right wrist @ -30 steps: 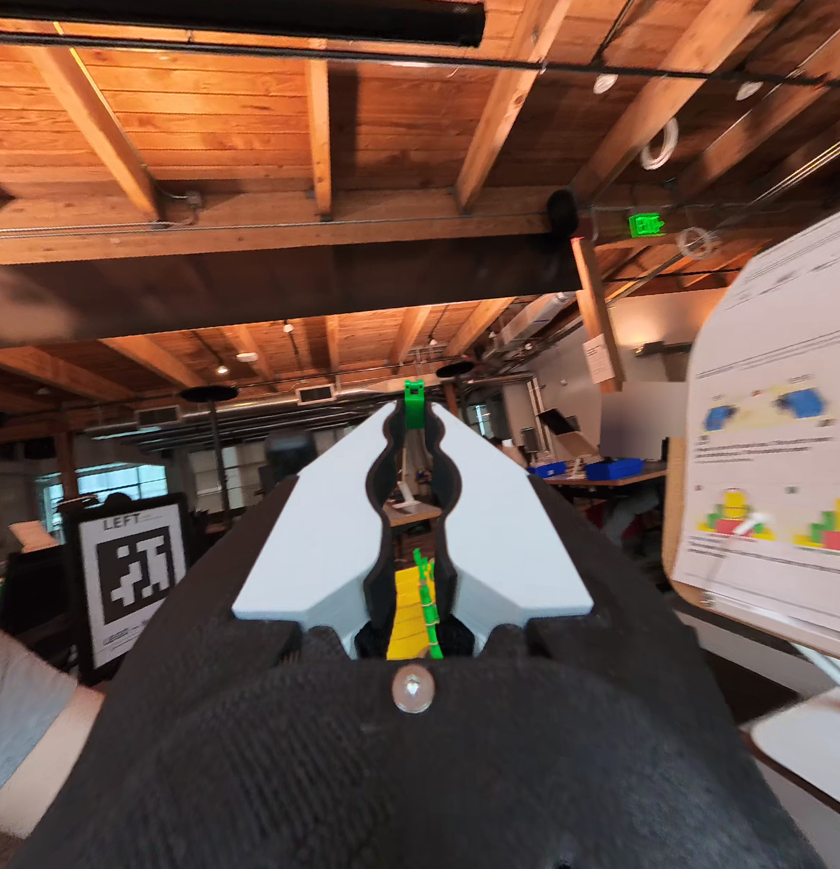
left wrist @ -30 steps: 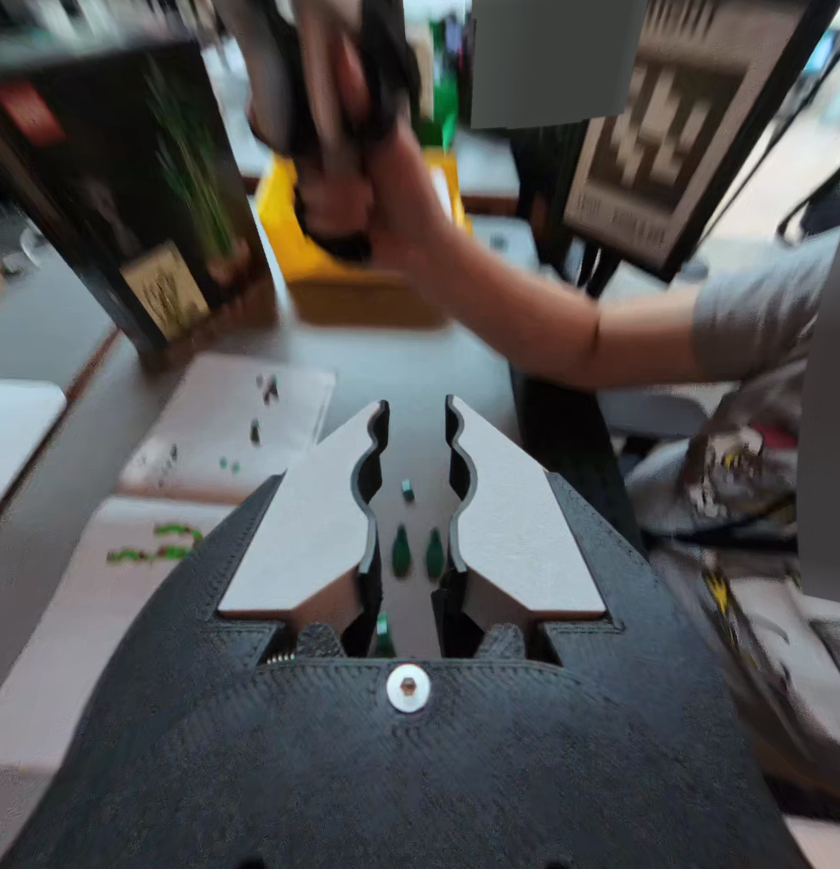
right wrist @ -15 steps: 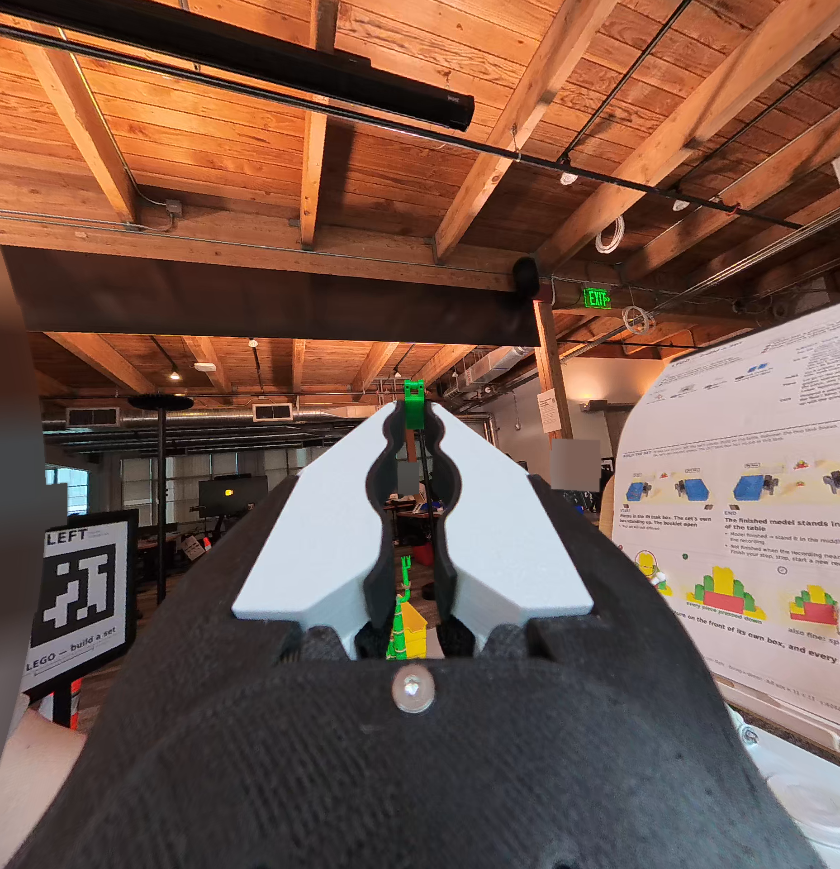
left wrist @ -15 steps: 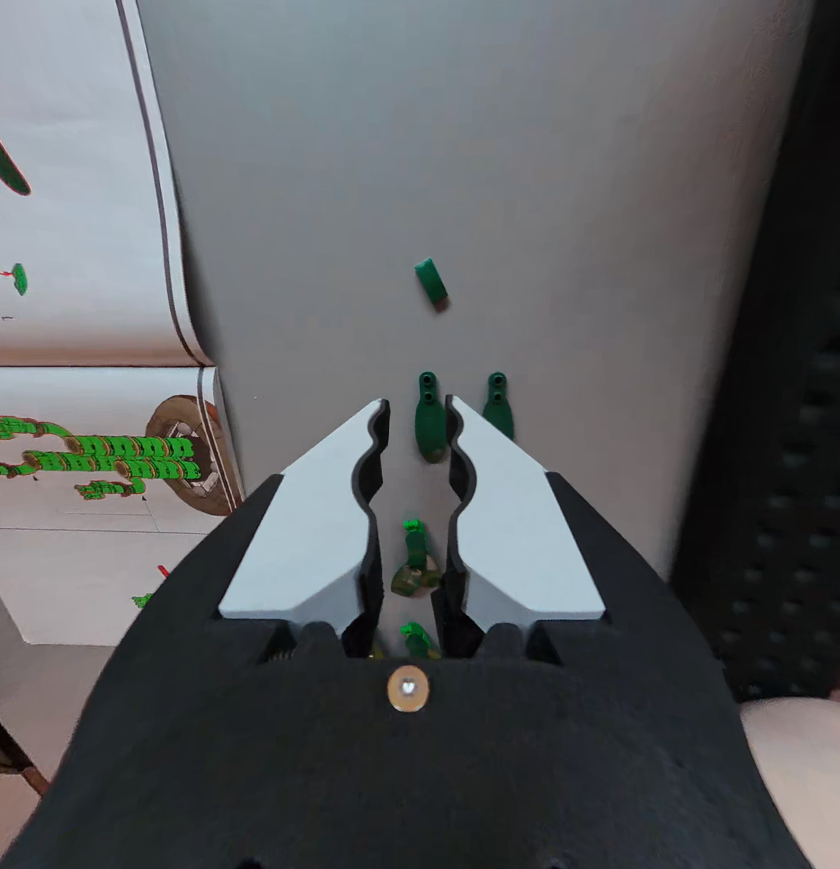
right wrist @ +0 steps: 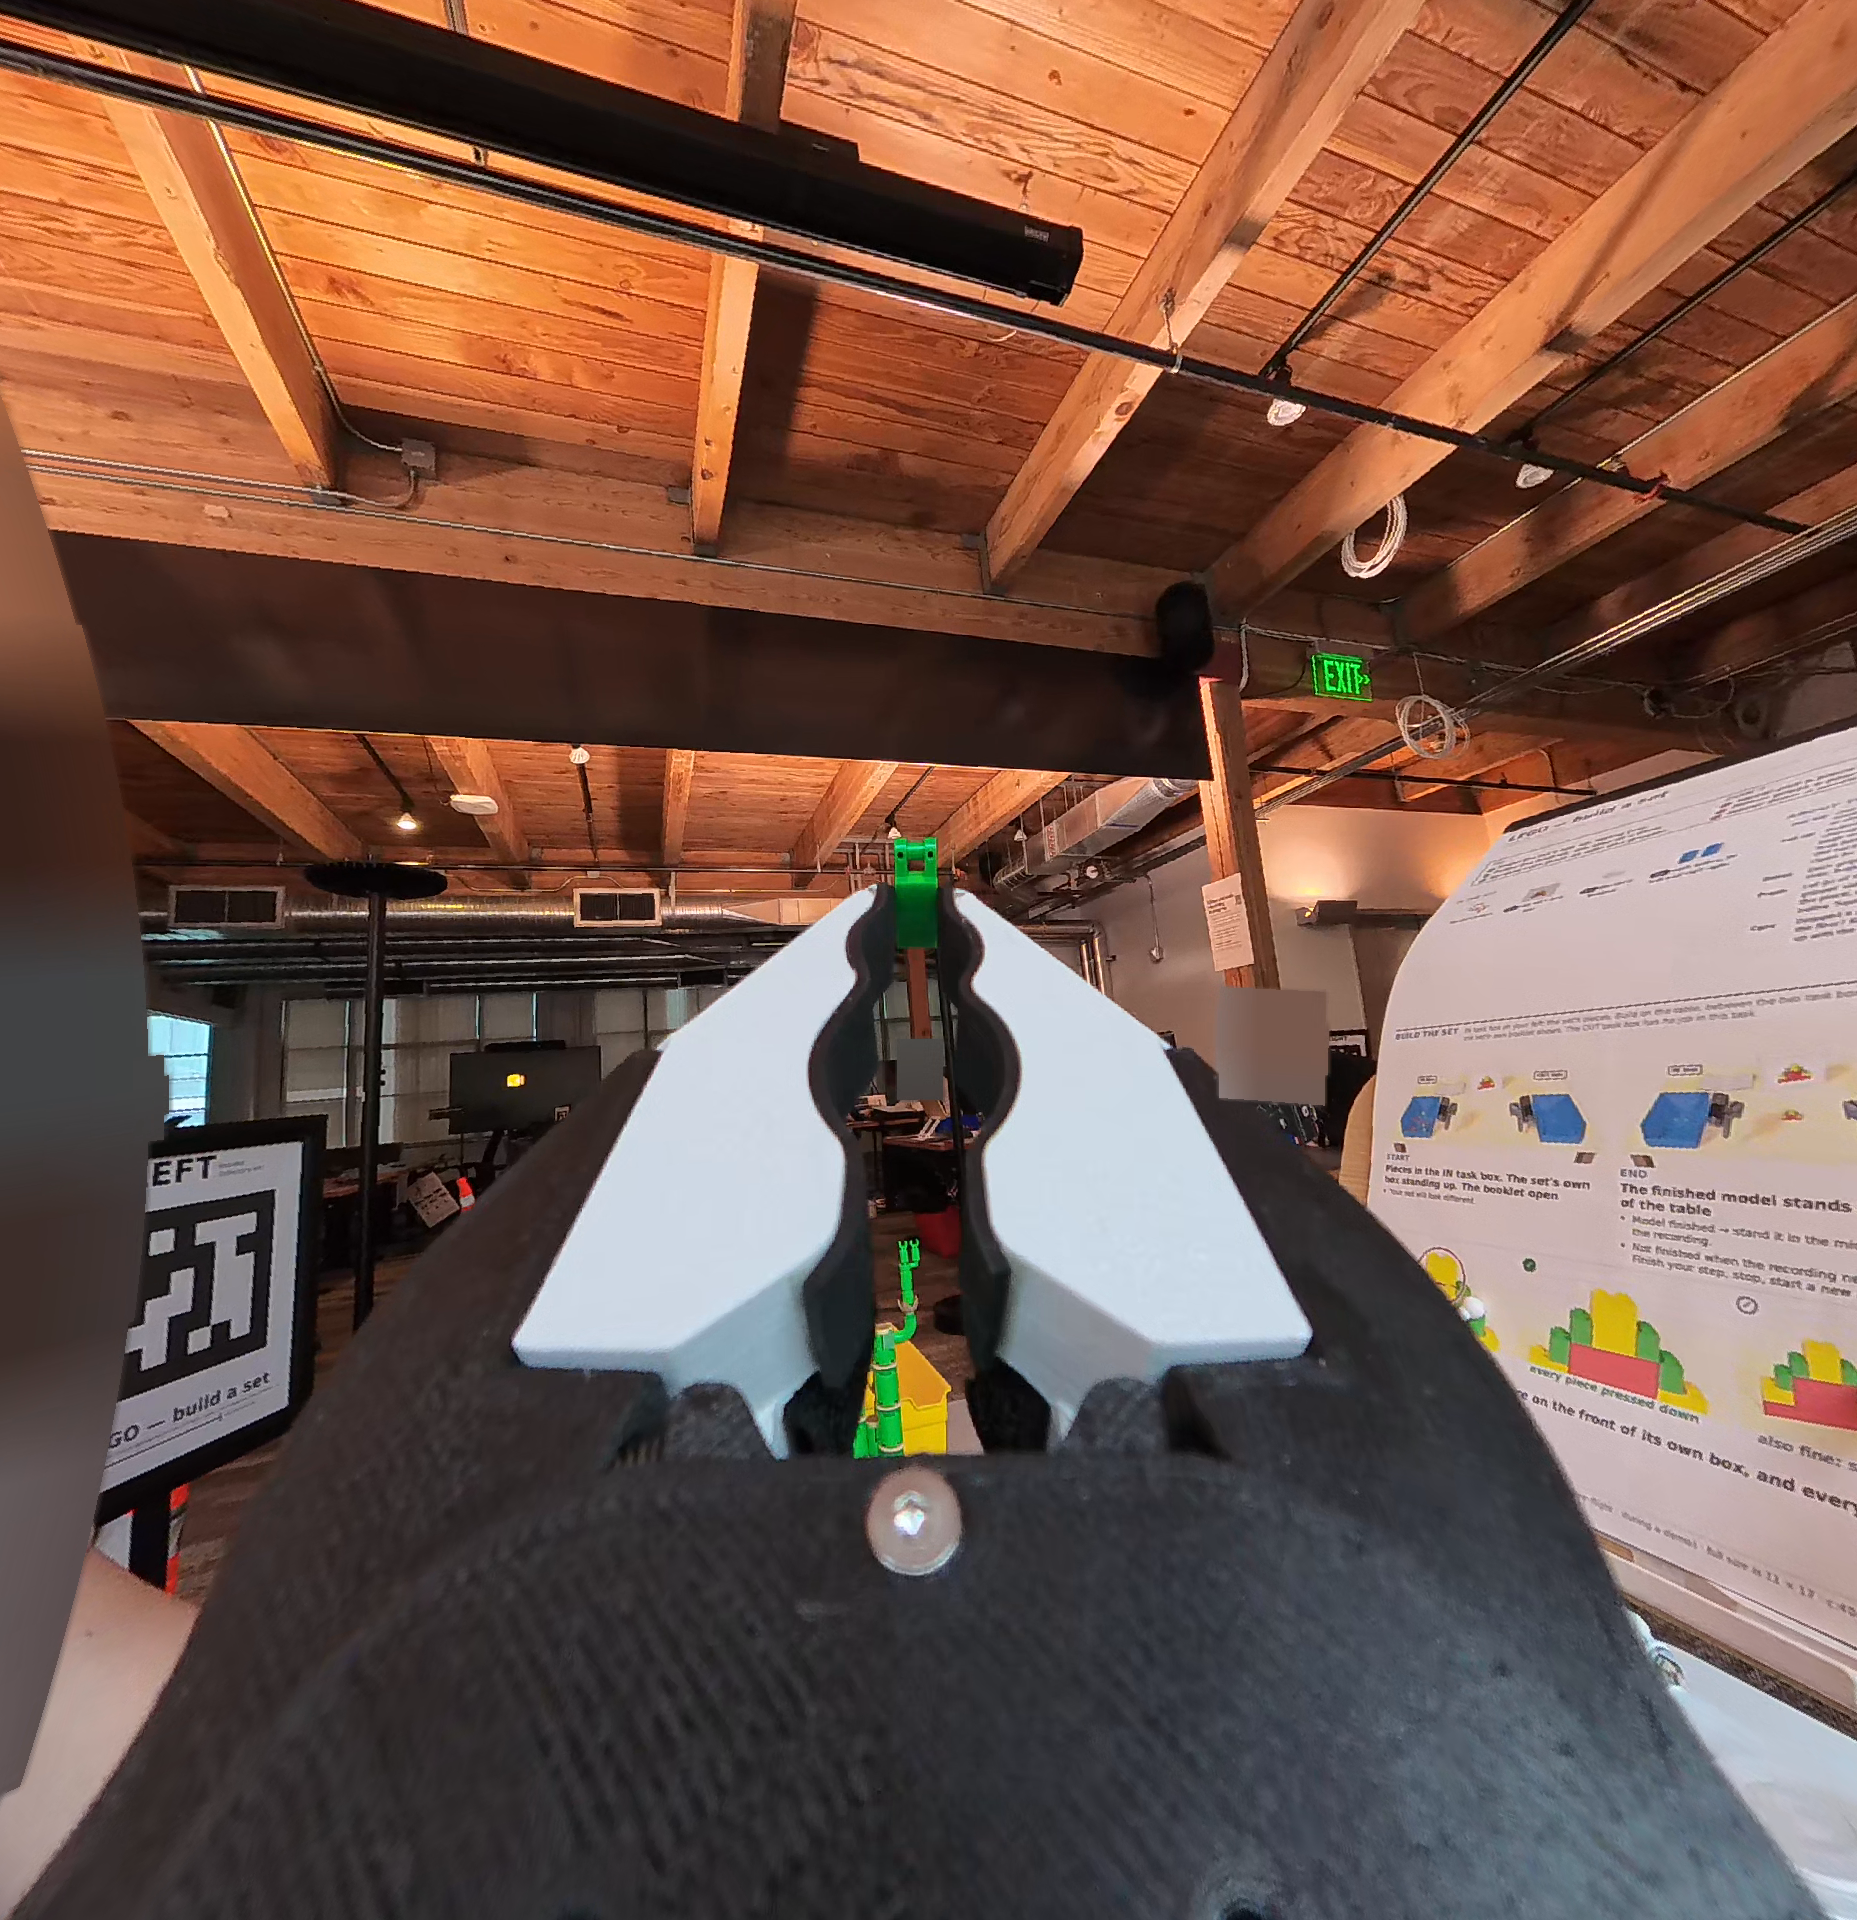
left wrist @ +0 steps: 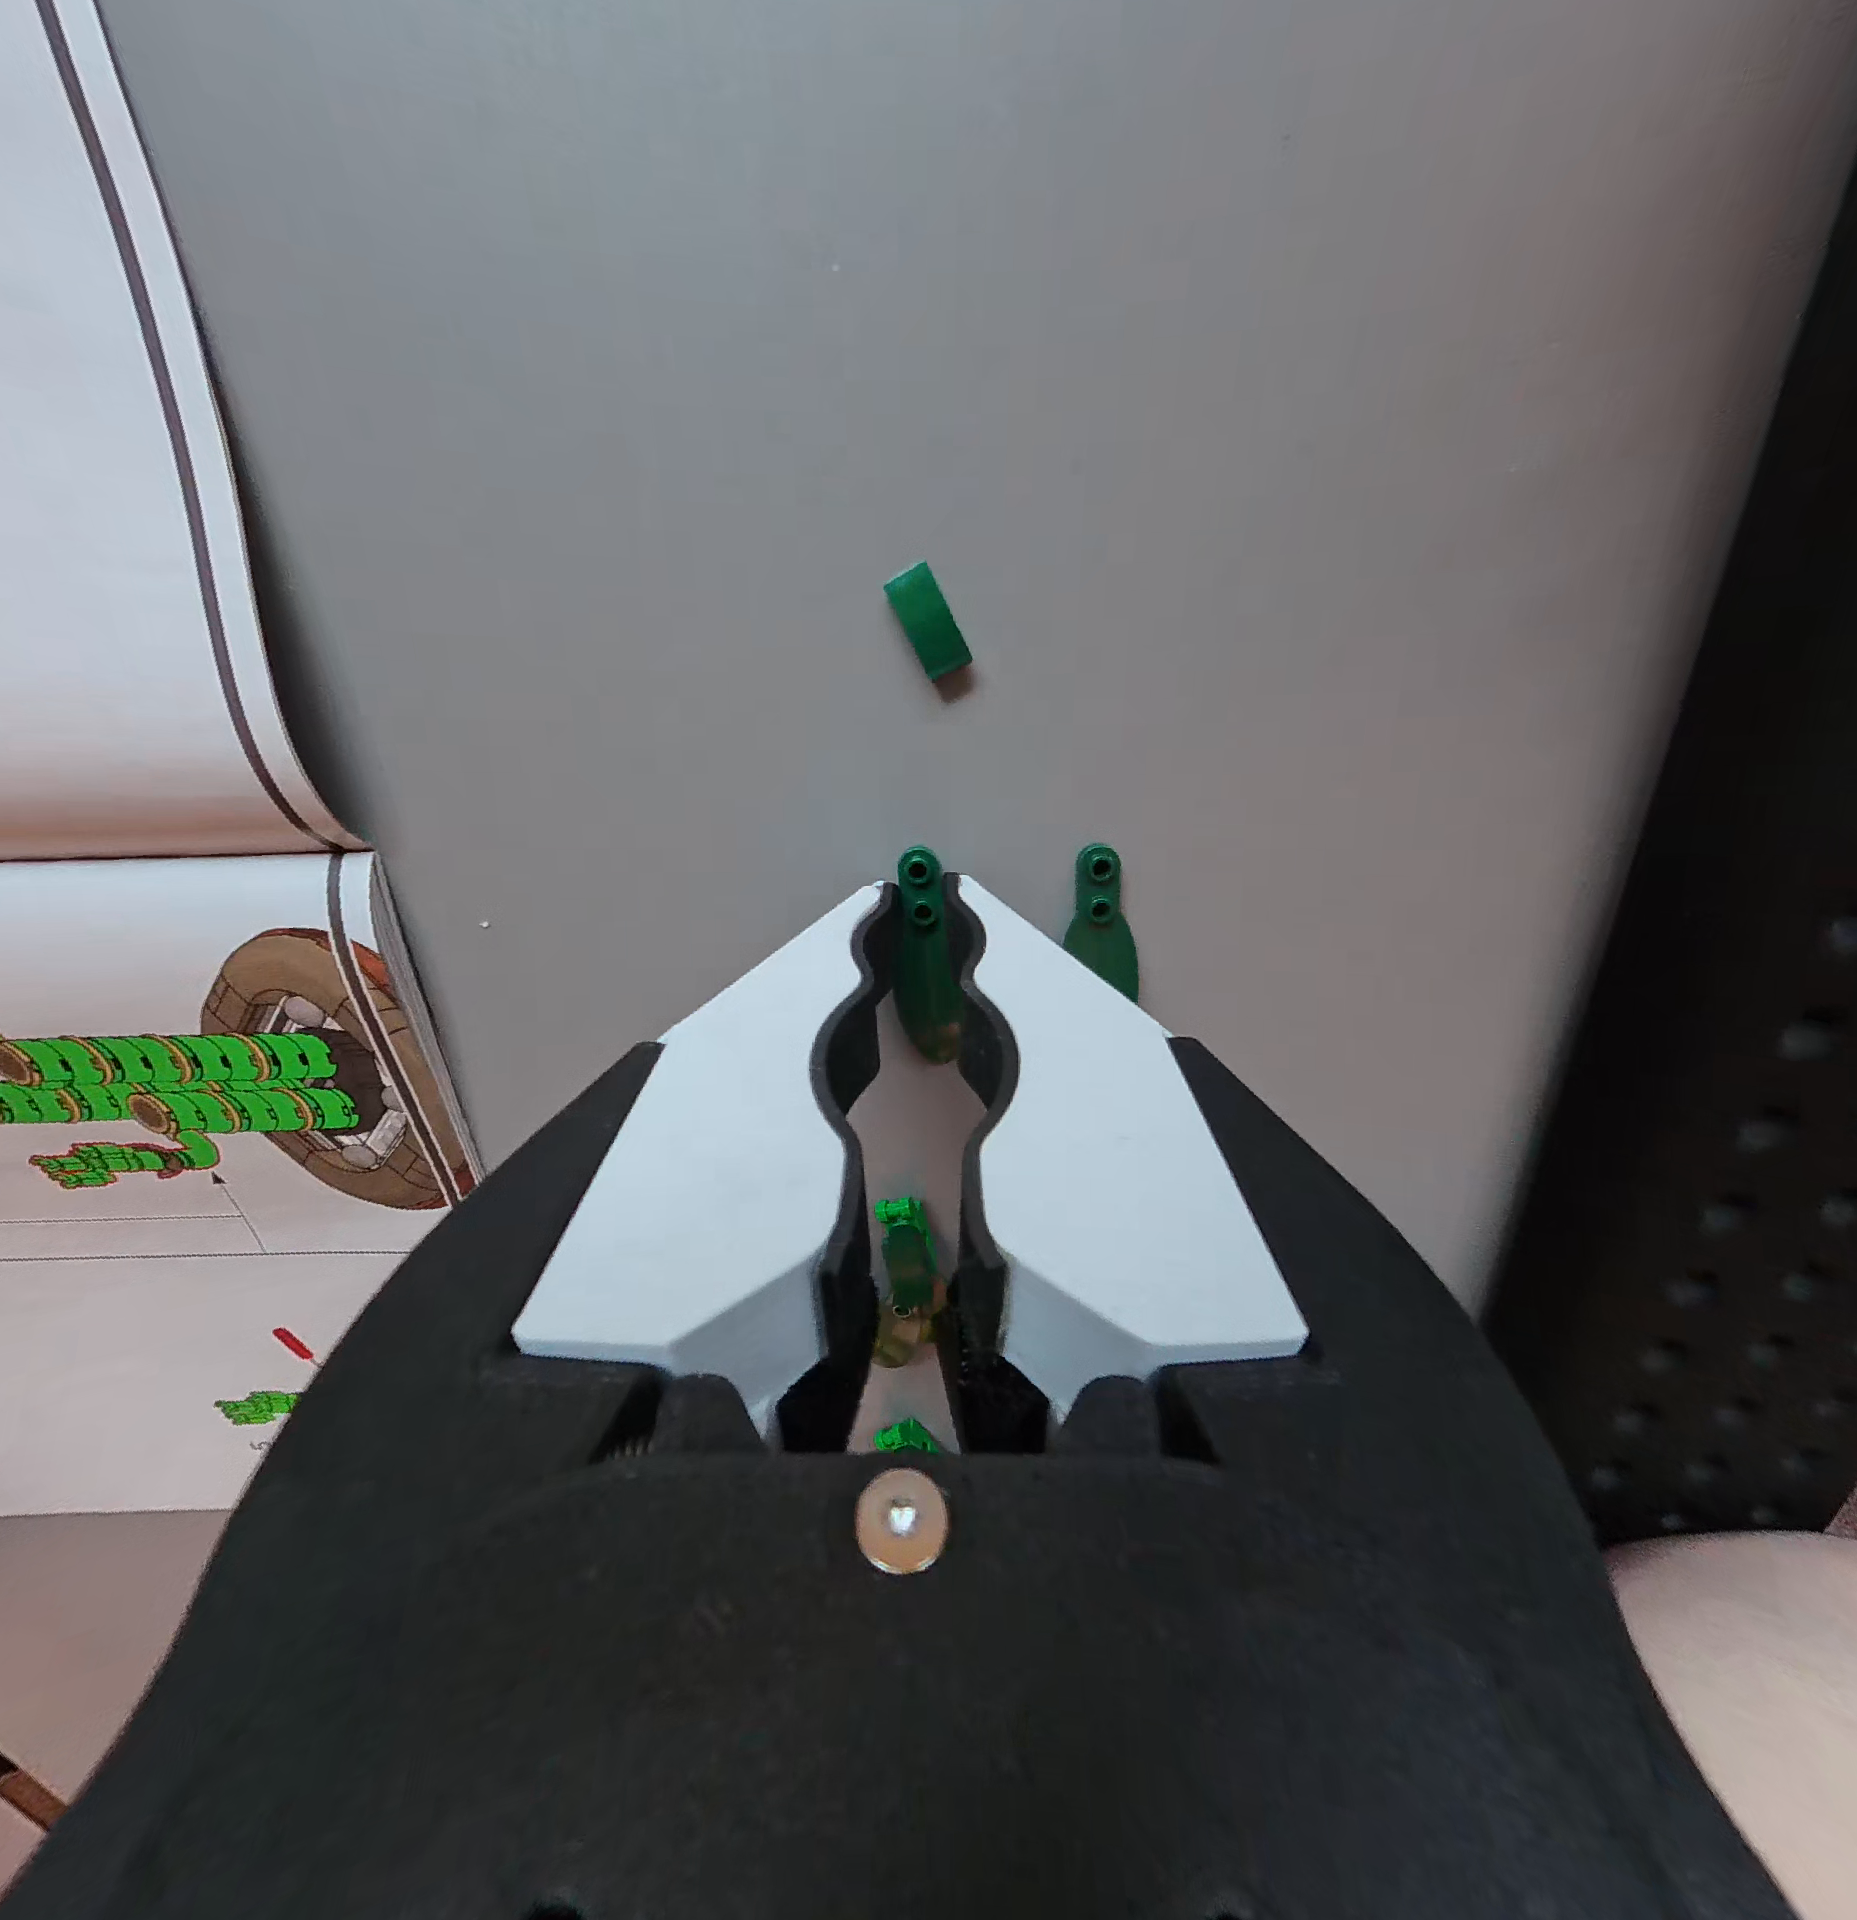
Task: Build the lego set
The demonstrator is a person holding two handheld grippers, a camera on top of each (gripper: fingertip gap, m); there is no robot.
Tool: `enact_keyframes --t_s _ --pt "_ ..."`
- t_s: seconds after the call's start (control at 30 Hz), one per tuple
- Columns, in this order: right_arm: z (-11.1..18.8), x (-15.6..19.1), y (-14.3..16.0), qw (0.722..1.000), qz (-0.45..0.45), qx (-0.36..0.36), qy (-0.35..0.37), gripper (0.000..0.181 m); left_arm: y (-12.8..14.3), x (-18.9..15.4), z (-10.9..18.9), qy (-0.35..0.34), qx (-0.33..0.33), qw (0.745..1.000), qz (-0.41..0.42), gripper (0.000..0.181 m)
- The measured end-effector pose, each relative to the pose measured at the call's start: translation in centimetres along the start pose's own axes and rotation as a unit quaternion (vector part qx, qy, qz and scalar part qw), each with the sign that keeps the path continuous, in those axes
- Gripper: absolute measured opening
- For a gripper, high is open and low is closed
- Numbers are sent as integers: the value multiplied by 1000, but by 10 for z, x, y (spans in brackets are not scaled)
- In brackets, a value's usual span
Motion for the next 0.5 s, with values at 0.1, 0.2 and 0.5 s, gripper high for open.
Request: enact_keyframes --t_s 0.1,0.2,0.5 --pt "-1 0 1 1000 1 5 -1 5 3 3 5 -7 -4 1000 3 6" --pt "-2 -1 3 1000 5 11 1 5 9 15 32 -43 -63 997 31 6" --pt "-18 -20 41 993 -98 65 -4 5 50 35 186 -99 -495 850 149 5"
Point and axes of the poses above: each gripper's, where its closed fingertips meet, z back along the fingers, y out of its underside, x = y × z across the jaws, the point moved 5 cm from there along z, back along the fingers, and after that the axes turned 12 degrees about -z, right-handed, at the moved point
